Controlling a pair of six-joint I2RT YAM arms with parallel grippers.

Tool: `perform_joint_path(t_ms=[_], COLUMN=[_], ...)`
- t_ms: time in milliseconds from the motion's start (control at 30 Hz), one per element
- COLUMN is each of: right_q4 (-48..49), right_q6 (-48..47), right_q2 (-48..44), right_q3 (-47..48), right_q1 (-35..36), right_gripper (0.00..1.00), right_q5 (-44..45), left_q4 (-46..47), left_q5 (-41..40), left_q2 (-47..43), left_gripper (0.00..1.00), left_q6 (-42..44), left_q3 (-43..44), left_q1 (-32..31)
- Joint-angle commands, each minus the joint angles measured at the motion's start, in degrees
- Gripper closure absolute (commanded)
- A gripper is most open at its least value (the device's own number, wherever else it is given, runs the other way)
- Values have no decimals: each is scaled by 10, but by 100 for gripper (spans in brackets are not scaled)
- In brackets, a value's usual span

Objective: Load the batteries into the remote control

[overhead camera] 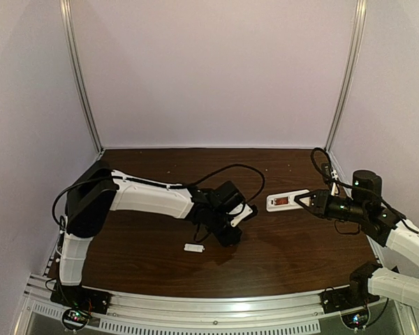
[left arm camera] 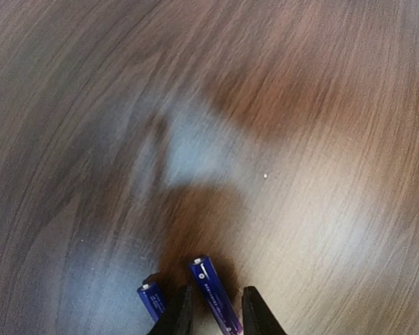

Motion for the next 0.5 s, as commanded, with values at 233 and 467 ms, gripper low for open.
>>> perform_joint_path(t_ms=[233,467], right_q4=[-6,-17], right_q6=[-28,-38], right_q2=[-23,-36], right_q3=[1,14], right_q1=[-10,-10], right_gripper=[100,100], right_q5=[-13,-17], left_q4=[-33,-48], left_q5=[-2,-1], left_q2=[25,26], left_gripper=[82,94], left_q6=[18,24], left_q3=[29,24], left_q1=[-15,-28])
